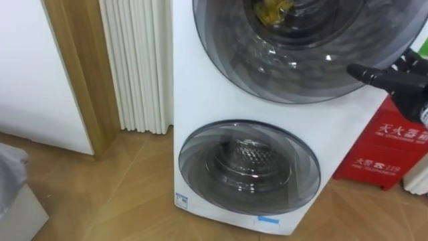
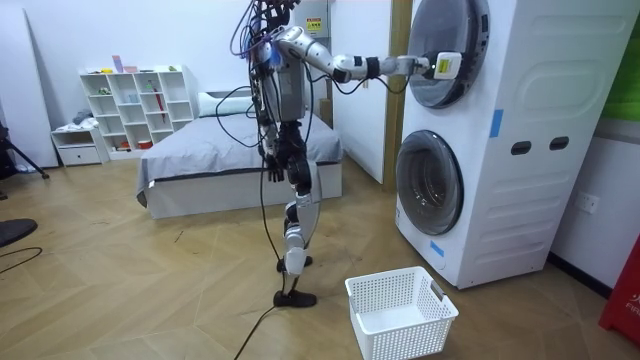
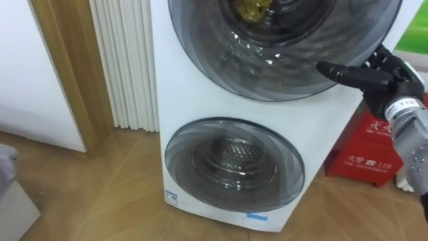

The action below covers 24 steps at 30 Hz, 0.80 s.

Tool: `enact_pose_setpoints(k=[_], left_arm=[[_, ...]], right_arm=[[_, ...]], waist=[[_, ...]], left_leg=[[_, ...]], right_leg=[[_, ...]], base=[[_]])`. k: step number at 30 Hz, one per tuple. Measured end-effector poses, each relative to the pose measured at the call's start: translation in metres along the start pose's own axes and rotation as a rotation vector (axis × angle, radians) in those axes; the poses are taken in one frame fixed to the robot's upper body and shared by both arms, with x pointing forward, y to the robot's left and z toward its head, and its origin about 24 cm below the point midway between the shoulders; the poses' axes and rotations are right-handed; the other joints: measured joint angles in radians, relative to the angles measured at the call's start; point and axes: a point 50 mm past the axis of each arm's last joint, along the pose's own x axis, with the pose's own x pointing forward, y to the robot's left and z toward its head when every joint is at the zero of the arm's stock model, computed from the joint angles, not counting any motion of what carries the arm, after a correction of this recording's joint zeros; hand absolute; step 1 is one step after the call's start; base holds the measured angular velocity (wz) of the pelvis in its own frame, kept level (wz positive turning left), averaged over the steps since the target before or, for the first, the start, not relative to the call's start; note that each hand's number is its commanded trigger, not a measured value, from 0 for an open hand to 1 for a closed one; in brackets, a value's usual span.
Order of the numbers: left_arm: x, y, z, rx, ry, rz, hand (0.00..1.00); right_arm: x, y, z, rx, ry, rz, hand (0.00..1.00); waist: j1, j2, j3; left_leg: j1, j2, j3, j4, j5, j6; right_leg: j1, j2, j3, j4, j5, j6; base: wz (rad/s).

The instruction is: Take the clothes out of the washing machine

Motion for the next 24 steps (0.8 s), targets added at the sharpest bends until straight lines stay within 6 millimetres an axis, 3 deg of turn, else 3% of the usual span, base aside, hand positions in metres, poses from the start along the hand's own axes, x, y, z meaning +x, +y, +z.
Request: enact_pose_setpoints(k=[7,16,24], left_arm=[[0.001,0.005,0.005,0.002,-0.023,0.014,0.0],[-0.001,0.006,0.003,0.0,-0.044,0.021,0.0],[-0.003,0.003,-0.005,-0.011,-0.051,0.016,0.0]], right_arm=[[0.001,0.018,0.0,0.017,-0.022,0.027,0.0],[-0.009,0.033,0.007,-0.004,-0.085,0.032,0.0],[-0.026,0.053,0.016,-0.01,-0.158,0.118,0.0]], waist=[[-0.023,0.003,-0.001],[-0.027,0.012,-0.0061],[-0.051,0.035,-0.0196]], left_leg=[[0.003,0.002,0.014,-0.002,0.0,0.0],[0.011,0.004,0.029,-0.016,0.0,0.0],[0.021,0.008,0.051,-0.034,0.001,-0.001]], right_leg=[[-0.004,0.0,0.018,0.0,0.001,-0.002],[-0.006,0.002,0.042,0.001,0.002,-0.002],[-0.015,0.002,0.066,0.001,0.001,-0.002]], base=[[-0.07],[-0.05],[-0.09]])
